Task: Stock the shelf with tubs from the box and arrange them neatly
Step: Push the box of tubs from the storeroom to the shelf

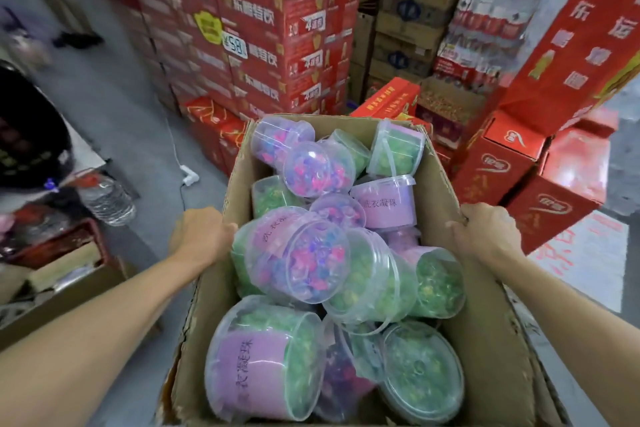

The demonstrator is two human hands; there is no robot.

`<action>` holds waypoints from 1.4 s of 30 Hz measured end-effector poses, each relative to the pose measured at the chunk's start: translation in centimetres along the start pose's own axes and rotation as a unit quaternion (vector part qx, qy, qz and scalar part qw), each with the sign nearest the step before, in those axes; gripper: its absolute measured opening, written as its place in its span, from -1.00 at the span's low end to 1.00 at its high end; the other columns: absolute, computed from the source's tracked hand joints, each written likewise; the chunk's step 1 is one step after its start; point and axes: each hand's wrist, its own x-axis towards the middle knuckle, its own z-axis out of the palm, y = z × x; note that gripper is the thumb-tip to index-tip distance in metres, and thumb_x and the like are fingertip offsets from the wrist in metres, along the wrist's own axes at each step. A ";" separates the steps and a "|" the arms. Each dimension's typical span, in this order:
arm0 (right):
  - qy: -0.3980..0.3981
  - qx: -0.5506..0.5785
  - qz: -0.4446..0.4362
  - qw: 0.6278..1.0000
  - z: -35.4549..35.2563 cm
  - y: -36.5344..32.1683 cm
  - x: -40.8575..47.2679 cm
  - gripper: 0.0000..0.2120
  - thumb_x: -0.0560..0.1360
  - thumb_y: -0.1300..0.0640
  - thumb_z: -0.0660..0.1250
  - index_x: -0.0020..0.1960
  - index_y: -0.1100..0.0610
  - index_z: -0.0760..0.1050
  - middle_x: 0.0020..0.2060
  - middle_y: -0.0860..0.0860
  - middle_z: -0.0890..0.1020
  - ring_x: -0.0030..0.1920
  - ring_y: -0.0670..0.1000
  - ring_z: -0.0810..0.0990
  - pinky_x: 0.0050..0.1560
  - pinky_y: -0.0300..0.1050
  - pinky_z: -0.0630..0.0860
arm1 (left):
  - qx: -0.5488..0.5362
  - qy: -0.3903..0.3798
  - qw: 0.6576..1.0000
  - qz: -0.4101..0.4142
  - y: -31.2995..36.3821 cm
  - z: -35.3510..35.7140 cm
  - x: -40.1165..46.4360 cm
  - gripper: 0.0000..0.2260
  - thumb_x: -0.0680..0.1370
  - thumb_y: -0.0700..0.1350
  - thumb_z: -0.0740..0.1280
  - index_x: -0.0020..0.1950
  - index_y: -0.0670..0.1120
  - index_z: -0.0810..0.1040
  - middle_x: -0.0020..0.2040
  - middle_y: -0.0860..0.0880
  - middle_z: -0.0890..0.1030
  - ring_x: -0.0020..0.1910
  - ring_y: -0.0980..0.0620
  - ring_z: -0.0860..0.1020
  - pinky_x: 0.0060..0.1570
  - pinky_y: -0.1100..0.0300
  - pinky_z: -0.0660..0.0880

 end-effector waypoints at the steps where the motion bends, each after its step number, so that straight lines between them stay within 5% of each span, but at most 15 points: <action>1: -0.001 0.003 -0.011 1.000 0.3 -1.9 0.8 -0.82 0.43 0.08 0.34 -0.30 0.13 0.45 -0.31 0.12 0.44 -0.12 0.28 0.54 -0.23 -0.08 0.37 | 0.001 0.008 1.000 -0.010 -1.3 -0.5 1.0 -0.74 0.48 -0.03 0.26 -0.11 -0.22 0.56 0.03 -0.29 0.57 -0.01 -0.27 0.52 -0.19 0.13 0.36; 10: -0.017 0.004 -0.125 0.992 3.8 -17.9 9.8 -0.83 0.42 0.13 0.33 -0.24 0.23 0.49 -0.22 0.23 0.54 -0.21 0.23 0.47 -0.23 -0.07 0.35 | 0.030 0.057 0.995 -0.072 -10.0 -4.7 9.1 -0.65 0.54 0.02 0.25 0.01 -0.28 0.57 0.05 -0.29 0.60 0.09 -0.29 0.53 0.00 0.03 0.49; 18: -0.050 0.000 -0.249 0.967 7.9 -31.3 21.0 -0.86 0.40 0.09 0.33 -0.32 0.08 0.48 -0.20 0.23 0.60 -0.13 0.26 0.57 -0.25 -0.10 0.32 | 0.038 0.068 0.983 -0.167 -13.8 -7.3 18.7 -0.67 0.54 0.05 0.25 0.02 -0.20 0.61 0.03 -0.22 0.62 0.07 -0.23 0.55 -0.05 0.08 0.48; 28: -0.065 0.006 -0.306 0.950 10.2 -45.9 31.7 -0.68 0.38 0.13 0.31 -0.45 0.15 0.25 -0.44 0.09 0.42 -0.35 0.17 0.45 -0.36 -0.13 0.29 | -0.030 0.089 0.963 -0.252 -16.2 -10.4 30.1 -0.70 0.52 0.01 0.29 -0.30 -0.17 0.44 -0.10 -0.24 0.60 -0.05 -0.24 0.56 -0.16 0.08 0.46; 42: -0.073 -0.023 -0.322 0.943 16.6 -67.2 46.4 -0.68 0.39 0.11 0.30 -0.44 0.13 0.25 -0.44 0.06 0.41 -0.36 0.14 0.46 -0.34 -0.13 0.35 | -0.063 0.080 0.960 -0.260 -23.4 -14.1 54.9 -0.71 0.50 -0.01 0.29 -0.27 -0.22 0.50 -0.18 -0.23 0.58 -0.08 -0.24 0.56 -0.22 0.11 0.41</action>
